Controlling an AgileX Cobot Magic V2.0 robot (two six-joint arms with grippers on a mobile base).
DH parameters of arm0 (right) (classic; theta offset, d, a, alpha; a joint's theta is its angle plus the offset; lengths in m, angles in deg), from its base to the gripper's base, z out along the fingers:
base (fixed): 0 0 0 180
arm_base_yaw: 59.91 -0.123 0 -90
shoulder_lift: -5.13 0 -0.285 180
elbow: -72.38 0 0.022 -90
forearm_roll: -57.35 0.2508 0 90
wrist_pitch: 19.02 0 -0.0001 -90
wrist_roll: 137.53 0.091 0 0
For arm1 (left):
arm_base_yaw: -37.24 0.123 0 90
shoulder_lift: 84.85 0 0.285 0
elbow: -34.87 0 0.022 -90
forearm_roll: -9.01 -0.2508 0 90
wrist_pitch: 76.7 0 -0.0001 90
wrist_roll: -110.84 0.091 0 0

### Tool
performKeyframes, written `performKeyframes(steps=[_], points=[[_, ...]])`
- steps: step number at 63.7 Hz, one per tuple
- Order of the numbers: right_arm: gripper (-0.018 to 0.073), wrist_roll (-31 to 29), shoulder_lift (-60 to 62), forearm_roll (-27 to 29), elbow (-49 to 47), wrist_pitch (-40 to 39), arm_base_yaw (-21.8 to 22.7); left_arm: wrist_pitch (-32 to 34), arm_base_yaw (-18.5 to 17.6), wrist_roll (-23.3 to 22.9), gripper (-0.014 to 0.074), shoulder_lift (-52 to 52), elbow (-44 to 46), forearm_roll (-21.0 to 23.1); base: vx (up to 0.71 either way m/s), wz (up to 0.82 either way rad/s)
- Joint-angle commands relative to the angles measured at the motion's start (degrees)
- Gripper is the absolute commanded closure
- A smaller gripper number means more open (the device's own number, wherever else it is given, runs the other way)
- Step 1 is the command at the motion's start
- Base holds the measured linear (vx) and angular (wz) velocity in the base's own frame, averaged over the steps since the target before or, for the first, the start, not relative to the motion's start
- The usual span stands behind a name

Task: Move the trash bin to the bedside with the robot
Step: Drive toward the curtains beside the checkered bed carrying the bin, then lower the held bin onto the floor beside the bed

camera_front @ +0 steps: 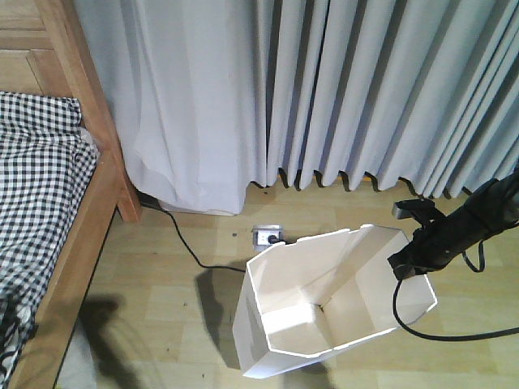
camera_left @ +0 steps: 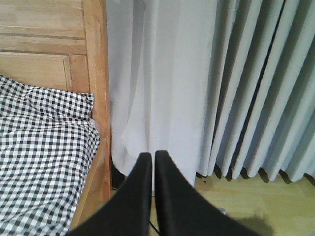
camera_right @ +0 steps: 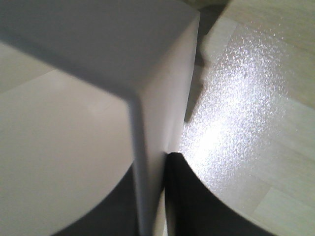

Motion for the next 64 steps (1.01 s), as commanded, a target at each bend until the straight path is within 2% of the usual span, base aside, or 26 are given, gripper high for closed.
performKeyframes(steps=[1,64], points=[[0.0566,-0.05,4.61,3.83,-0.83,7.83,0.14,3.97,0.07,-0.35,0.0602,0.82,-0.67,0.23,0.13,0.03],[0.0566,-0.05,4.61,3.83,-0.83,7.83,0.14,3.97,0.07,-0.35,0.0602,0.82,-0.67,0.23,0.08,0.00]])
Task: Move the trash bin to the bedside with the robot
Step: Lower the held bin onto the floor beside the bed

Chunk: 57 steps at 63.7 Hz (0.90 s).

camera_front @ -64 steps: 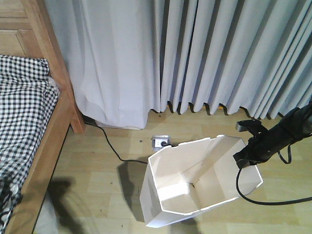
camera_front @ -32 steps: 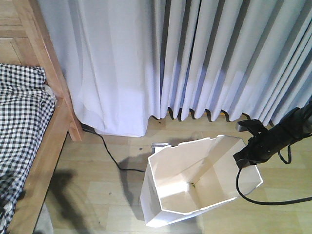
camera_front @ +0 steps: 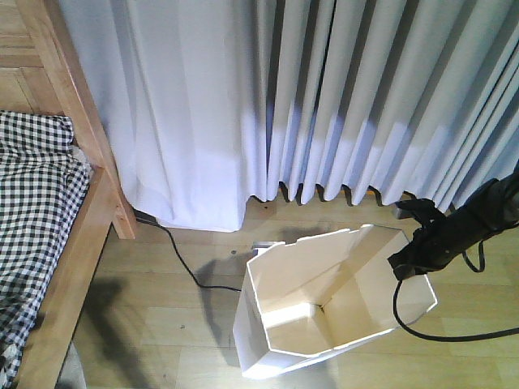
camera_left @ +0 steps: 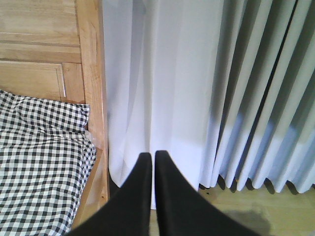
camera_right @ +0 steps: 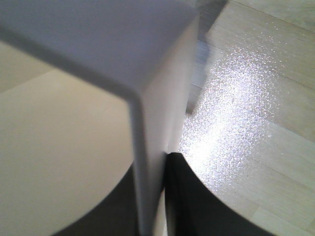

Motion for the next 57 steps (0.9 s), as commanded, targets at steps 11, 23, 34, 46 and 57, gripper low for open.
performKeyframes(steps=[11,23,34,46,57], points=[[0.0566,-0.05,4.61,3.78,-0.83,7.83,0.14,3.97,0.07,-0.35,0.0602,0.82,-0.67,0.23,0.00,0.00],[0.0566,-0.05,4.61,3.74,-0.83,7.73,0.14,3.97,0.07,-0.35,0.0602,0.82,-0.67,0.23,0.00,0.00],[0.0566,-0.06,3.57,12.34,-0.83,1.64,0.00,3.97,0.07,-0.35,0.0602,0.82,-0.67,0.23,0.00,-0.01],[0.0566,-1.29,0.52,20.76,-0.98,-6.93,0.00,3.97,0.07,-0.35,0.0602,0.82,-0.67,0.23,0.00,-0.01],[0.0566,-1.29,-5.40,20.34,-5.52,-8.65,0.00,3.97,0.07,-0.35,0.0602,0.82,-0.67,0.23,0.00,0.00]])
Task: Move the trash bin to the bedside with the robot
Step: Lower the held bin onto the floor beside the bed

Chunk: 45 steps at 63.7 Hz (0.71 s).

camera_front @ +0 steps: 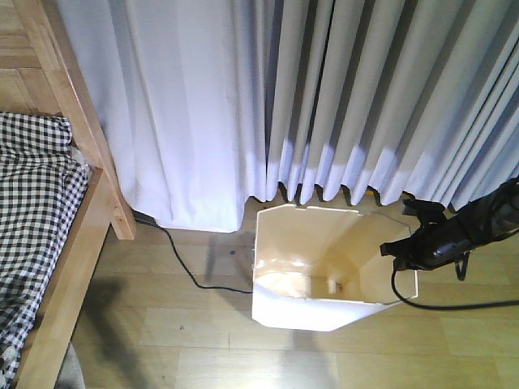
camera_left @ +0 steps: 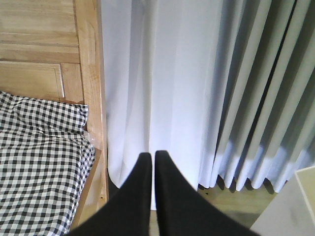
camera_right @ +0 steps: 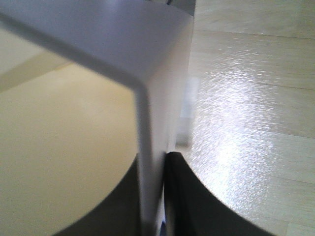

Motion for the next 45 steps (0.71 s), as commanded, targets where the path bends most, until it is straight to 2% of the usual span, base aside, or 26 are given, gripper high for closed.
performKeyframes(steps=[1,45], points=[[0.0566,-0.32,0.95,1.88,-3.82,4.99,0.23,3.97,0.07,-0.35,0.0602,0.82,-0.67,0.23,0.00,0.00],[0.0561,3.50,-21.84,1.77,-30.29,13.24,0.23,3.97,0.07,-0.35,0.0602,0.82,-0.67,0.23,0.00,0.00]])
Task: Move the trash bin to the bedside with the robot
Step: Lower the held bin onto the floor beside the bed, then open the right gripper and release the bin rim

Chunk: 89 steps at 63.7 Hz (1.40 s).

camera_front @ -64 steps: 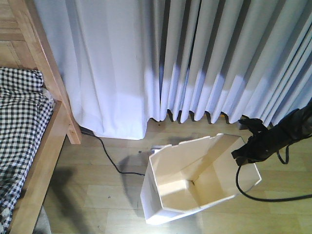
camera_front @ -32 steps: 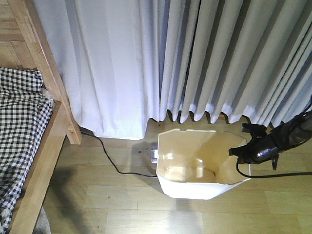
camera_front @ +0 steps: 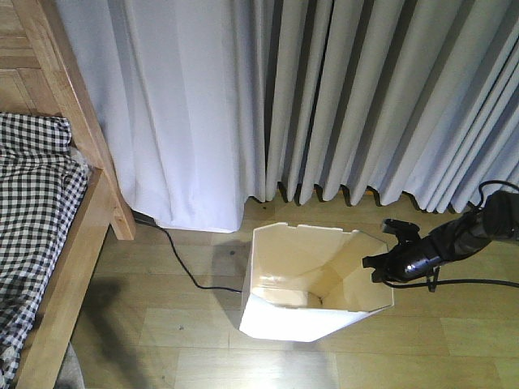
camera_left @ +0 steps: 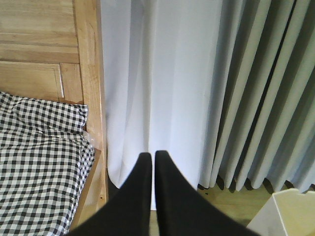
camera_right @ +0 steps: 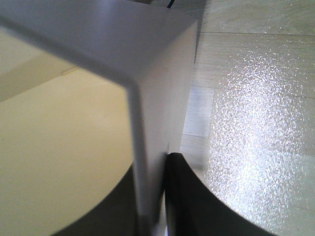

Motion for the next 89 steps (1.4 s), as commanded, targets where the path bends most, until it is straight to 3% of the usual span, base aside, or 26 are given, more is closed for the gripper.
performKeyframes(steps=[1,12,32,48,60,71,89], points=[[0.0561,0.89,2.94,2.70,-3.69,6.74,0.22,3.97,0.07,-0.35,0.0602,0.82,-0.67,0.23,0.00,0.00],[0.0559,4.58,-0.30,-0.42,-8.33,7.45,0.20,3.97,0.07,-0.35,0.0602,0.82,-0.67,0.23,0.00,0.00],[0.0547,16.11,-3.24,-12.26,-15.28,10.13,0.20,3.97,0.07,-0.35,0.0602,0.82,-0.67,0.23,0.00,0.00],[0.0542,16.19,-4.35,-13.18,-17.71,10.98,-1.35,3.97,0.07,-0.35,0.0602,0.82,-0.67,0.23,0.00,0.00],[0.0528,19.57,-4.35,-17.36,-17.71,8.10,-4.34,3.97,0.07,-0.35,0.0602,0.82,-0.67,0.23,0.00,0.00],[0.0516,22.81,-4.54,-18.56,-17.77,7.52,-4.31,3.97,0.07,-0.35,0.0602,0.82,-0.67,0.23,0.00,0.00],[0.0434,23.12,-4.70,-18.70,-17.77,7.63,-4.29,3.97,0.07,-0.35,0.0602,0.82,-0.67,0.23,0.00,0.00]])
